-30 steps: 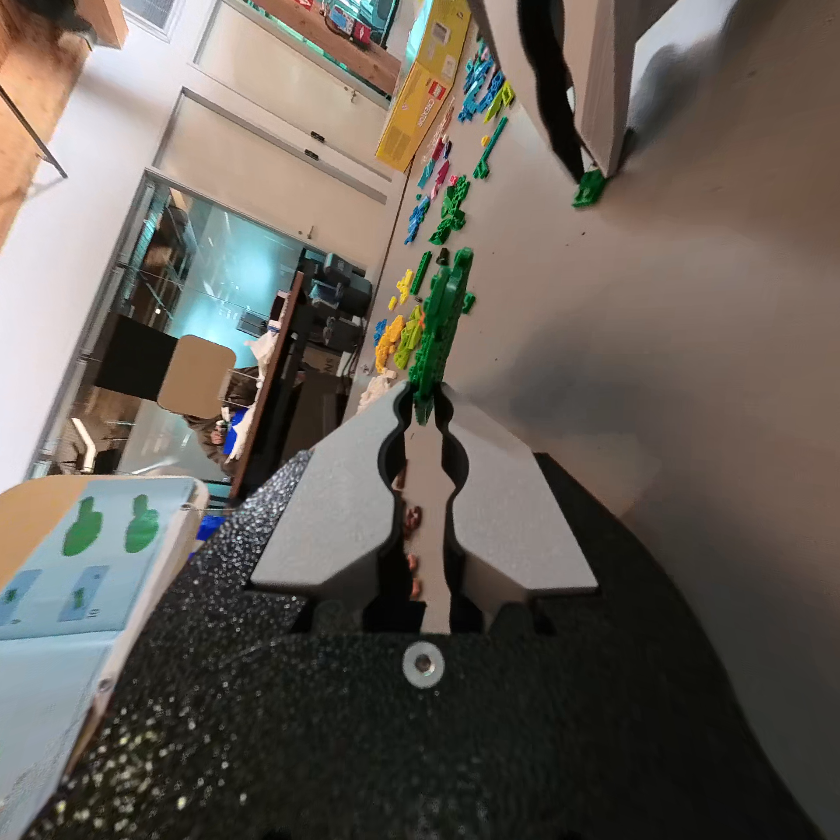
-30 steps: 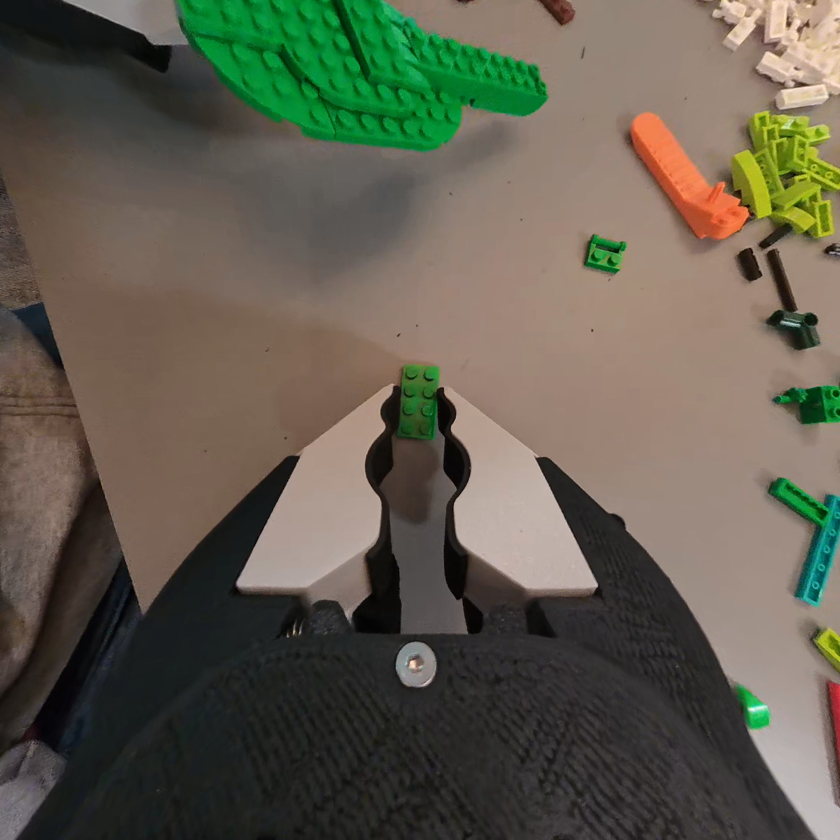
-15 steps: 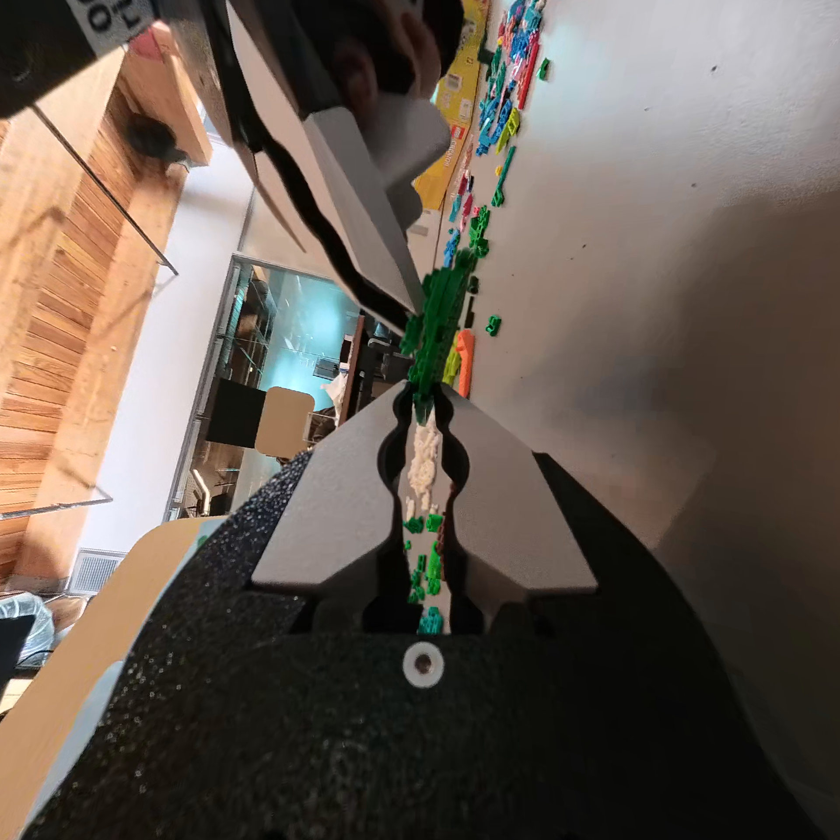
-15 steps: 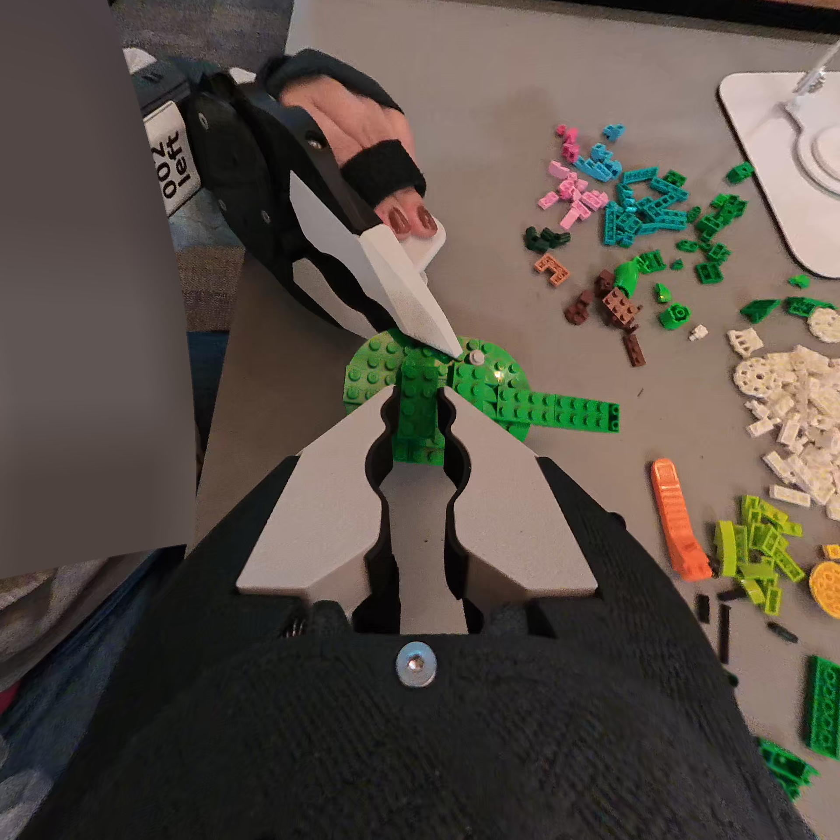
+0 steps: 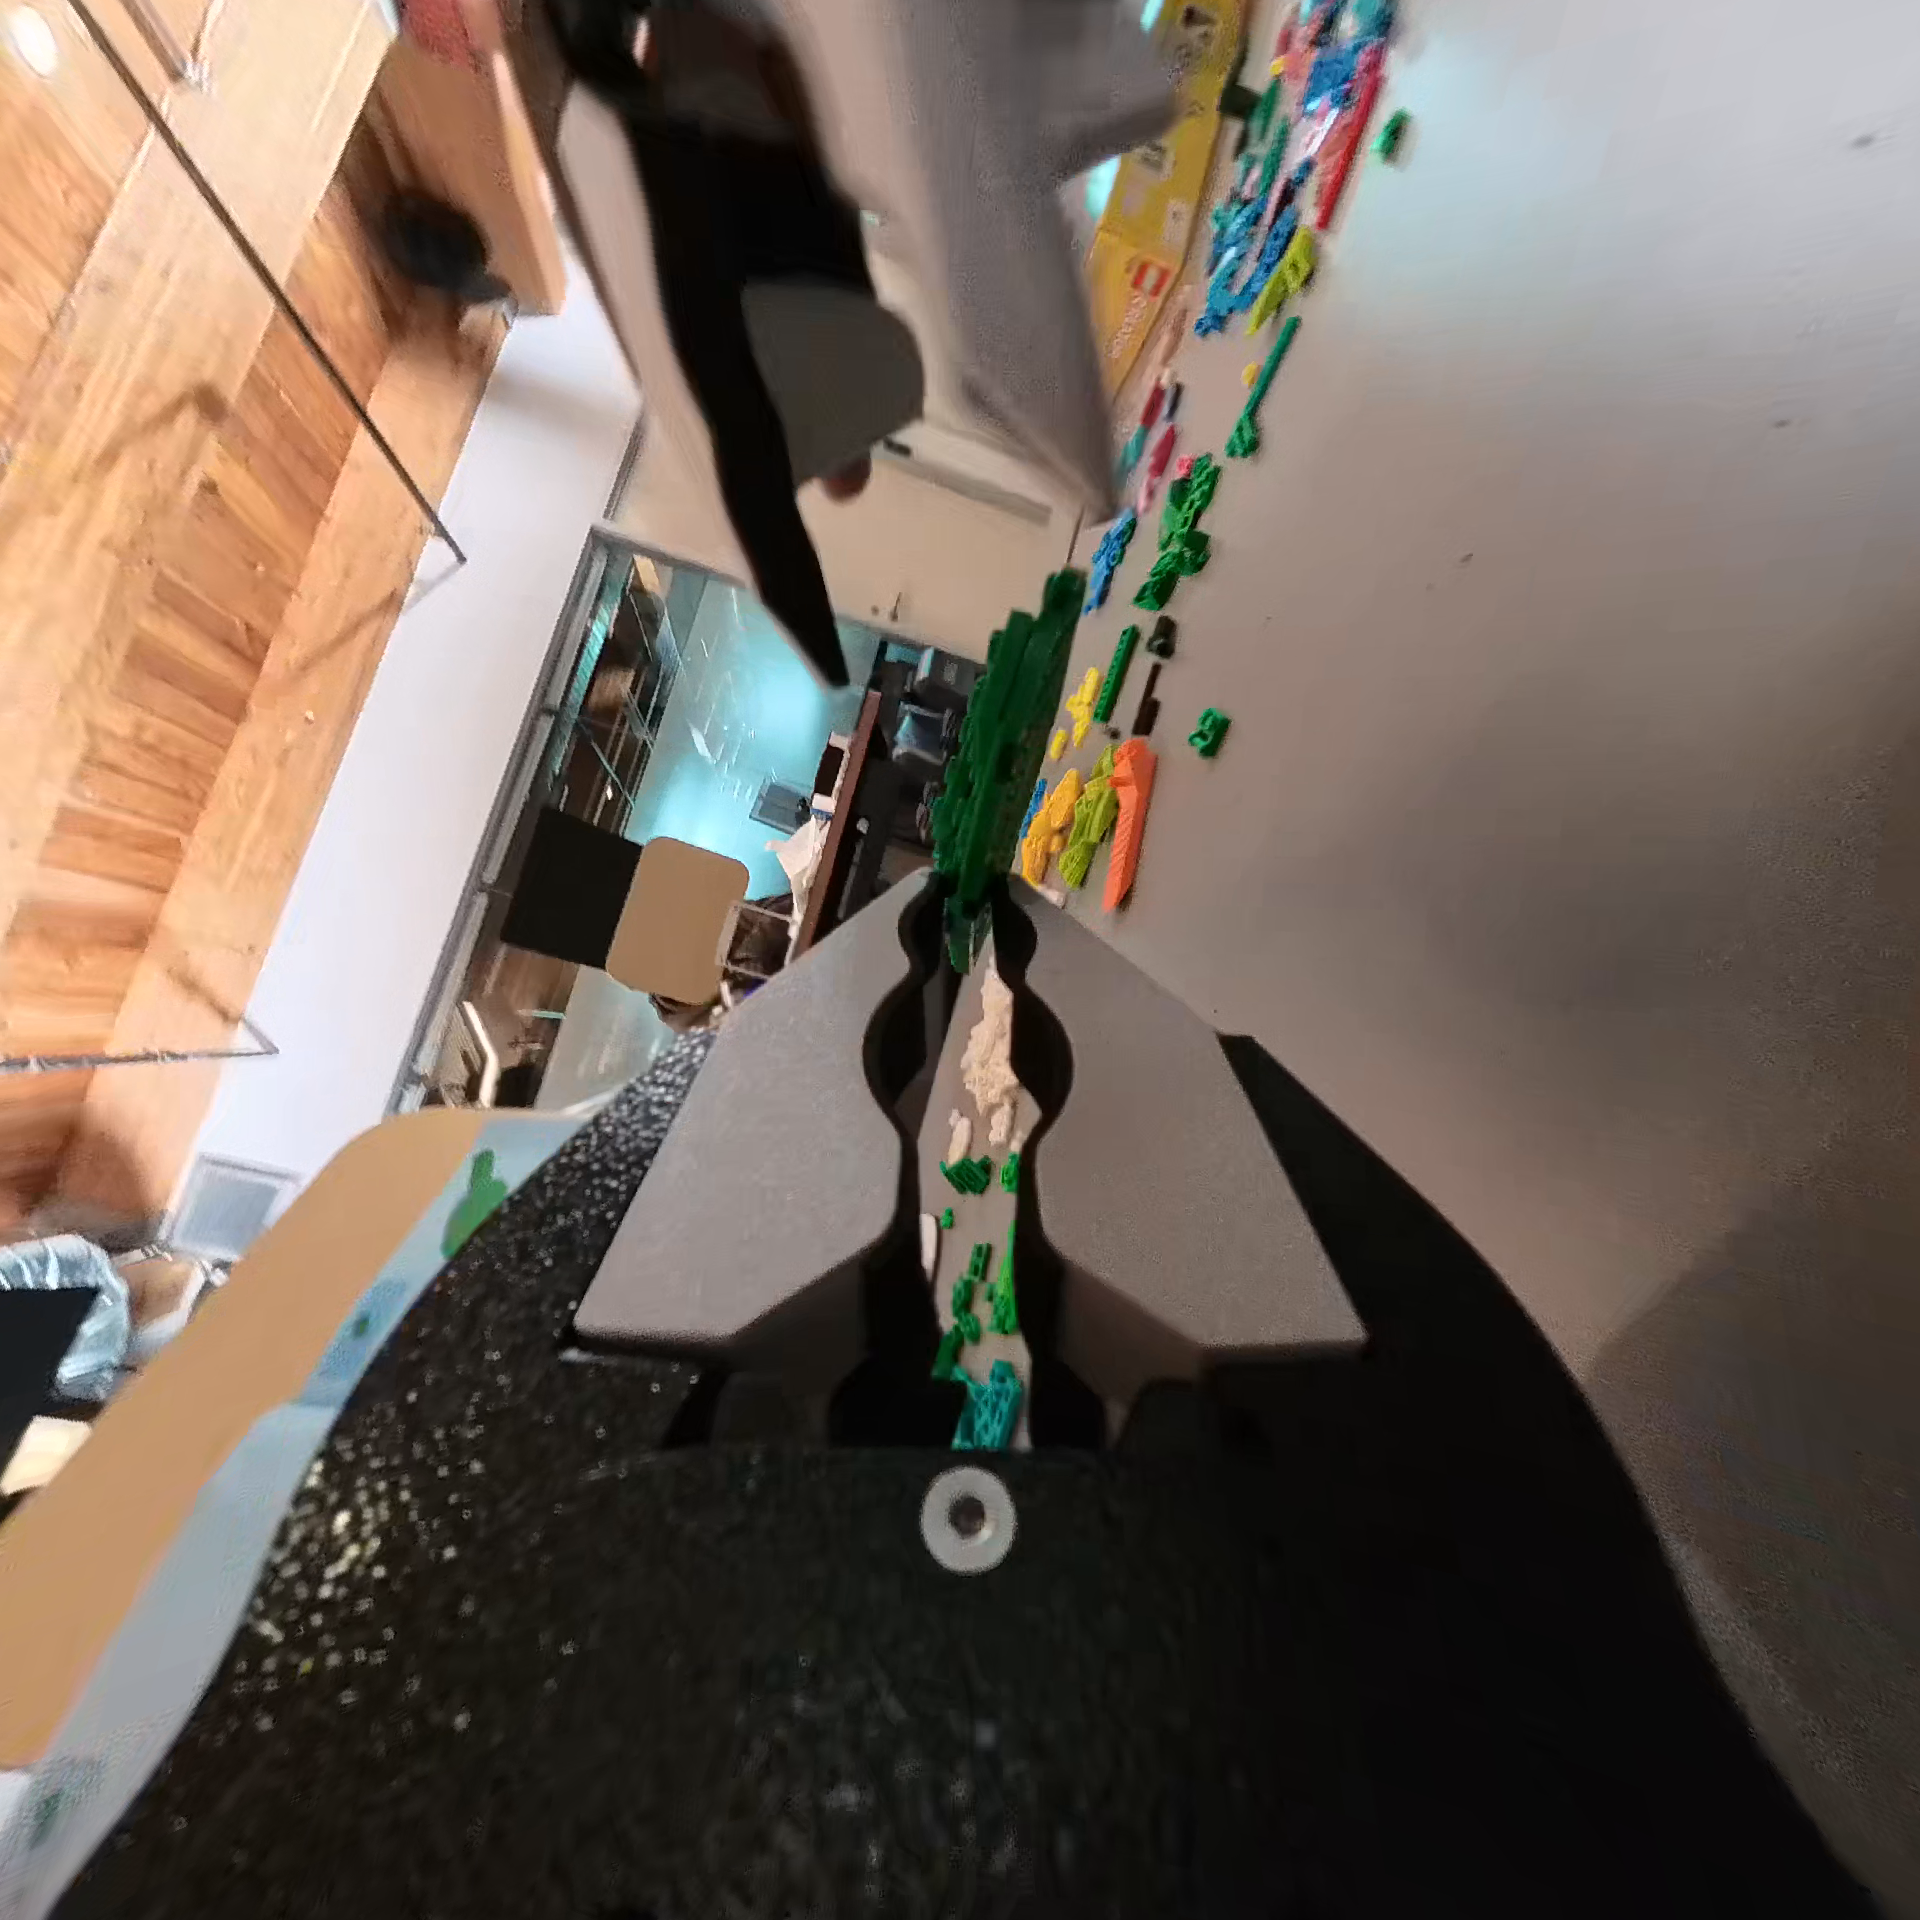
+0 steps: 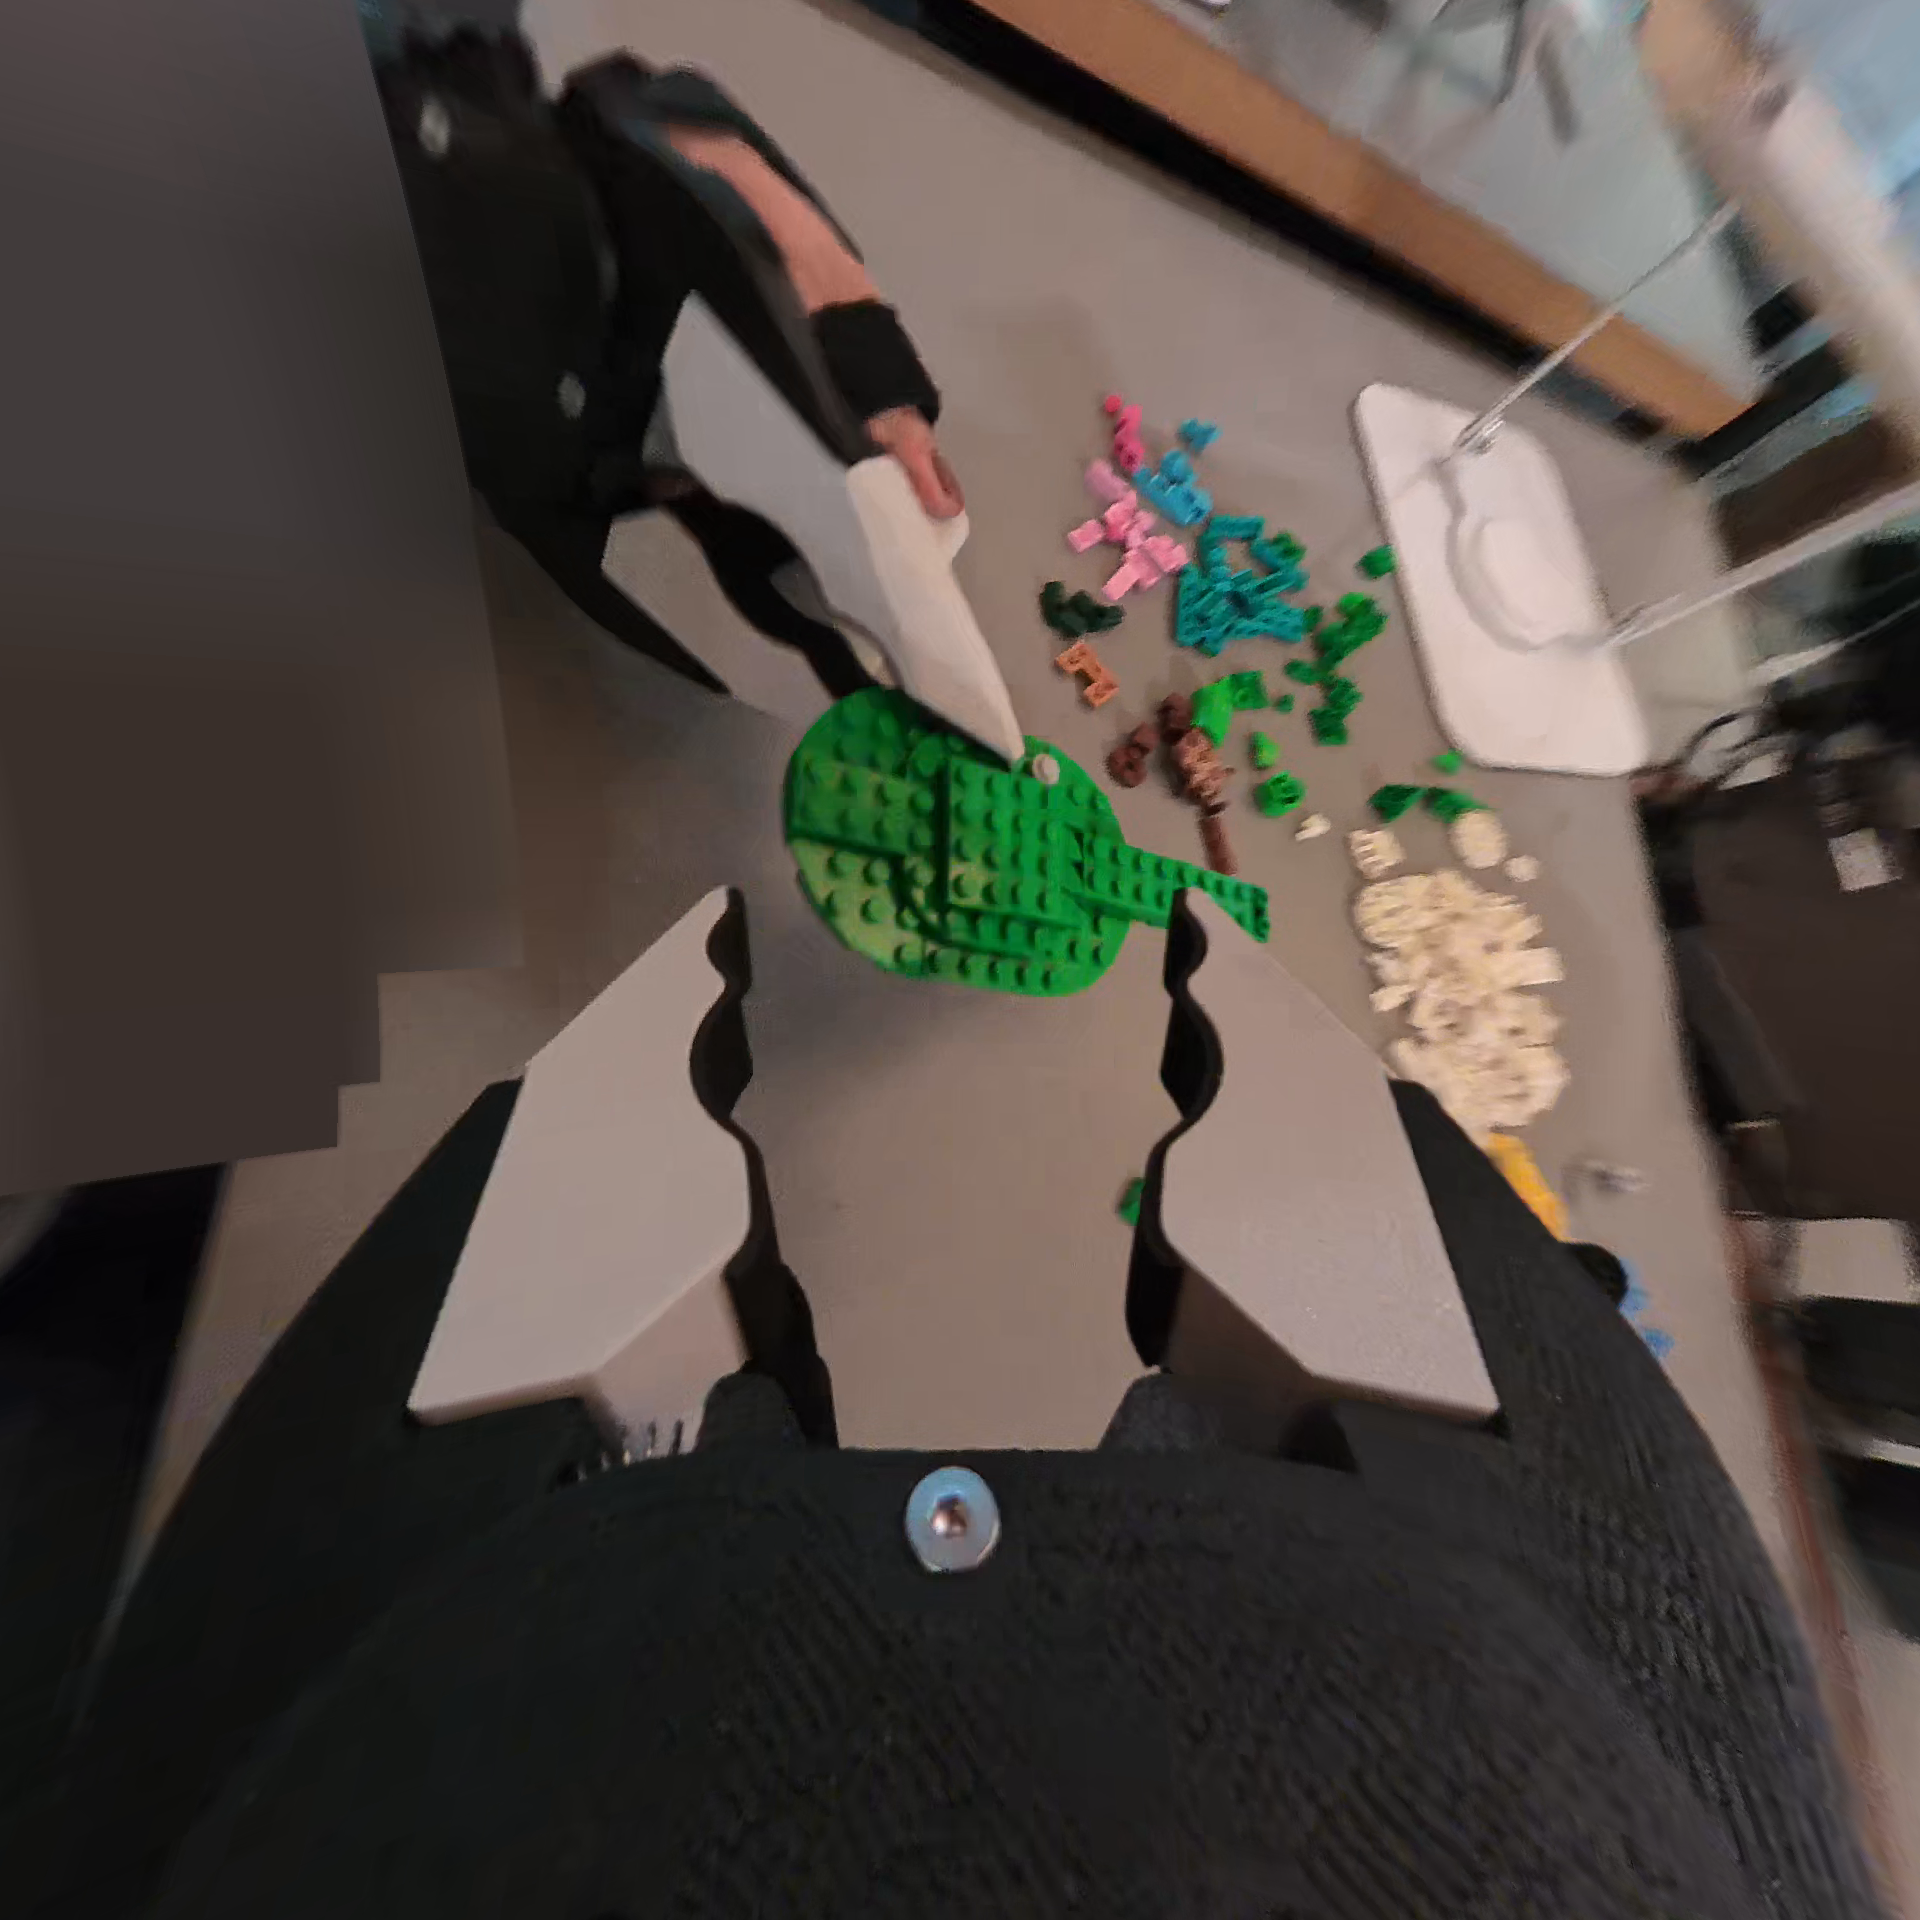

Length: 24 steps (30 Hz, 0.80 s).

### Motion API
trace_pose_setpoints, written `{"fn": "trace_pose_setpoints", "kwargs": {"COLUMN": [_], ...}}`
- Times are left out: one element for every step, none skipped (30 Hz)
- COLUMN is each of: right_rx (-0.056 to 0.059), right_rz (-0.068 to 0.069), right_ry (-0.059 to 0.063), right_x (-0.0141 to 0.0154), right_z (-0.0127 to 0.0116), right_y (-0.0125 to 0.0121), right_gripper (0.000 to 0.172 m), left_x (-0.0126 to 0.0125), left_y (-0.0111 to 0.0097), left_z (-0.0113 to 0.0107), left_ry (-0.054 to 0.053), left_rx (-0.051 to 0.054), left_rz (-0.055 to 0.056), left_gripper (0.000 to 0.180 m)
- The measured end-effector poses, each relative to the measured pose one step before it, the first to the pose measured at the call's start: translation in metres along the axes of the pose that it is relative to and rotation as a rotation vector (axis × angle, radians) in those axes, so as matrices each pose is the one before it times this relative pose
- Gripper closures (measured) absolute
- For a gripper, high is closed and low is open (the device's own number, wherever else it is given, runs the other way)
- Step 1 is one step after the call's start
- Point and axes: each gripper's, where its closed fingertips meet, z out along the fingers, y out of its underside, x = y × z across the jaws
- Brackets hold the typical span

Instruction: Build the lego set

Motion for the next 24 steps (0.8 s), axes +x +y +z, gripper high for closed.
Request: {"fn": "trace_pose_setpoints", "kwargs": {"right_rx": [-0.0134,-0.0229,-0.0379,-0.0470,-0.0370,-0.0120,0.0101,0.0142,0.0070,0.0012,-0.0017,-0.0123,-0.0178,-0.0041,0.0141,0.0134,0.0177,0.0218,0.0253,0.0294,0.0331,0.0317,0.0277,0.0272], "right_rz": [-0.0970,-0.1060,-0.1016,-0.0913,-0.0794,-0.0633,-0.0414,-0.0267,-0.0232,-0.0251,-0.0210,-0.0129,-0.0011,-0.0012,0.0052,0.0178,0.0239,0.0195,0.0200,0.0253,0.0278,0.0266,0.0251,0.0205], "right_ry": [0.0792,0.0945,0.0854,0.0657,0.0611,0.0481,0.0351,0.0361,0.0306,0.0299,0.0355,0.0063,-0.0007,0.0003,-0.0020,-0.0102,-0.0080,-0.0023,0.0040,0.0074,-0.0038,-0.0194,-0.0201,-0.0235], "right_x": [0.00030,0.00176,0.00089,-0.00067,0.00020,-0.00034,-0.00066,0.00110,0.00184,0.00262,0.00406,0.00021,-0.00078,-0.00083,-0.00069,-0.00074,0.00013,0.00073,0.00161,0.00253,0.00138,-0.00077,-0.00123,-0.00233], "right_z": [0.00154,0.00331,0.00427,0.00462,0.00445,0.00379,0.00292,0.00203,0.00147,0.00088,0.00069,0.00138,0.00167,0.00110,-0.00023,-0.00085,-0.00147,-0.00209,-0.00247,-0.00282,-0.00296,-0.00284,-0.00253,-0.00221], "right_y": [0.00063,0.00028,0.00129,0.00238,0.00145,-0.00131,-0.00357,-0.00381,-0.00233,-0.00148,-0.00066,0.00149,0.00288,0.00148,-0.00082,-0.00049,-0.00083,-0.00098,-0.00146,-0.00207,-0.00261,-0.00202,-0.00117,-0.00084], "right_gripper": [0.090,0.090,0.093,0.096,0.098,0.104,0.110,0.115,0.124,0.133,0.145,0.149,0.153,0.158,0.158,0.159,0.159,0.159,0.159,0.159,0.160,0.160,0.160,0.160], "left_x": [-0.00362,-0.00230,-0.00068,-0.00075,-0.00036,0.00083,0.00128,0.00128,0.00093,0.00053,0.00023,-0.00072,-0.00120,-0.00142,-0.00005,0.00129,0.00054,-0.00018,-0.00079,-0.00219,-0.00314,-0.00215,-0.00023,0.00011], "left_y": [0.00316,0.00303,0.00260,0.00105,-0.00041,-0.00116,-0.00111,-0.00116,-0.00112,-0.00090,-0.00098,-0.00094,-0.00111,-0.00151,-0.00058,-0.00055,-0.00150,-0.00239,-0.00314,-0.00343,-0.00407,-0.00375,-0.00279,-0.00211], "left_z": [0.00000,0.00050,0.00074,0.00049,-0.00001,-0.00008,0.00009,0.00008,0.00014,-0.00002,-0.00016,-0.00038,-0.00042,-0.00054,-0.00034,-0.00040,-0.00084,-0.00094,-0.00099,-0.00124,-0.00159,-0.00162,-0.00090,-0.00026], "left_ry": [-0.0053,0.0005,0.0066,0.0014,-0.0002,0.0040,0.0057,0.0051,0.0033,0.0024,0.0011,-0.0021,-0.0021,-0.0022,0.0059,0.0113,0.0049,0.0054,0.0093,0.0004,-0.0105,-0.0048,0.0106,0.0187], "left_rx": [-0.0107,-0.0123,-0.0107,-0.0045,0.0005,0.0027,0.0024,0.0019,0.0022,0.0022,0.0036,0.0044,0.0056,0.0087,0.0037,0.0055,0.0137,0.0210,0.0268,0.0307,0.0340,0.0284,0.0171,0.0079], "left_rz": [-0.0316,-0.0280,-0.0237,-0.0142,-0.0026,0.0014,0.0014,0.0041,0.0048,0.0025,0.0004,-0.0027,-0.0050,-0.0087,-0.0042,0.0045,0.0034,-0.0084,-0.0233,-0.0271,-0.0211,-0.0105,-0.0102,-0.0163], "left_gripper": [0.175,0.175,0.174,0.175,0.175,0.175,0.175,0.174,0.175,0.175,0.175,0.175,0.175,0.175,0.175,0.175,0.175,0.175,0.175,0.174,0.172,0.166,0.161,0.157]}}
